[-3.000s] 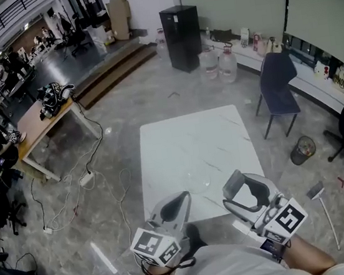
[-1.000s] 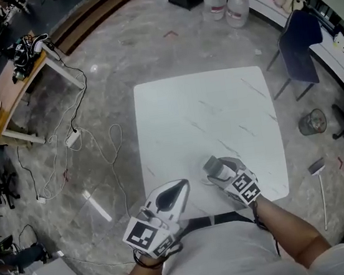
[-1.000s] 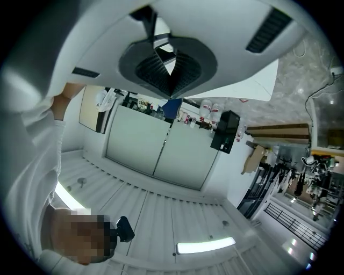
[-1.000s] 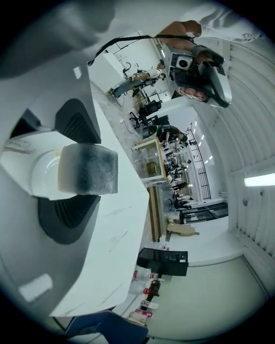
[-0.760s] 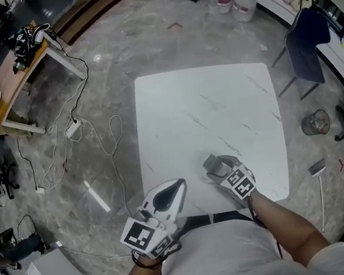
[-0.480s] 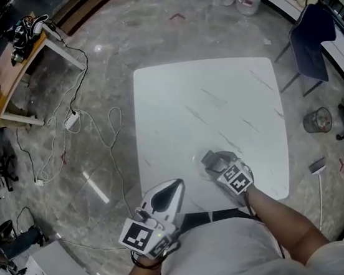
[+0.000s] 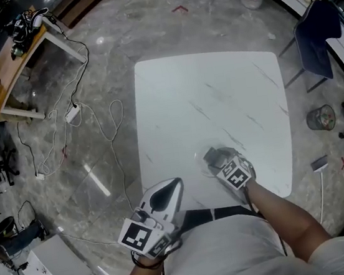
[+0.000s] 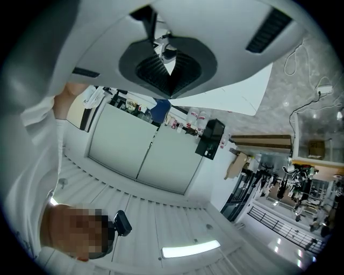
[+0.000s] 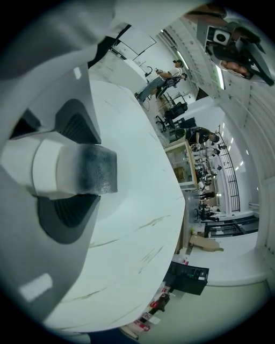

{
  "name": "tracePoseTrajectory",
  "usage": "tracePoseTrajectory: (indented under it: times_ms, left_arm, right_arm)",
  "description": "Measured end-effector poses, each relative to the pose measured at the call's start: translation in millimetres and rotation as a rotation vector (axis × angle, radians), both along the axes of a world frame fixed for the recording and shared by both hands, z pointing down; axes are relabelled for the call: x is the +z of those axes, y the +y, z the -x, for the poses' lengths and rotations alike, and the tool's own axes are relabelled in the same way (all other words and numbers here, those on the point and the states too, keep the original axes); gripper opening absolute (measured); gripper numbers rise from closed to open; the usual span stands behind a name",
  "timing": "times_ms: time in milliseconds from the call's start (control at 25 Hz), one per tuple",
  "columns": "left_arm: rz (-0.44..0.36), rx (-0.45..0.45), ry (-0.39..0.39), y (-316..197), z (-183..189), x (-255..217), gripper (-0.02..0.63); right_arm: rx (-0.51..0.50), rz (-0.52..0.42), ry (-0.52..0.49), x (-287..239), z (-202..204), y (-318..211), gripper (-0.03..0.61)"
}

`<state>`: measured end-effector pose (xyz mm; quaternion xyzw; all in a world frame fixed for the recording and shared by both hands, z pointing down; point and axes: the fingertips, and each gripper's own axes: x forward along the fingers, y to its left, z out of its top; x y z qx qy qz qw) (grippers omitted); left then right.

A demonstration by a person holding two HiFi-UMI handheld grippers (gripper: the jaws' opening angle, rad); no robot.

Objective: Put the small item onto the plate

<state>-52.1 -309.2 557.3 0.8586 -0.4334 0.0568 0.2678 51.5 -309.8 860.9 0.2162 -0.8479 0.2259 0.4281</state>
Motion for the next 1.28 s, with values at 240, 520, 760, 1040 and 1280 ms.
tracePoseTrajectory:
  times_ms: [240,520,760,1040,1280]
  left_arm:
    - [0.007,-0.004,-0.001,-1,4,4,0.005]
    - [-0.006,-0.013,0.007,-1,8,3,0.005]
    - [-0.004,-0.001,0.003,-2,13,-1,0.005]
    - [-0.028,0.024,0.026,1,13,-15,0.005]
    - [-0.081,0.066,0.031,6,19,-44,0.005]
  right_arm:
    - [-0.034,-0.006,0.037,10,4,3,0.287]
    - [-0.038,-0.017,0.062,12,5,1,0.29]
    - [-0.02,-0.036,0.051,1,6,-3,0.288]
    - [0.039,-0.14,-0.081,-66,15,-11,0.215]
    - [0.115,-0.292,-0.198,-156,25,-15,0.079]
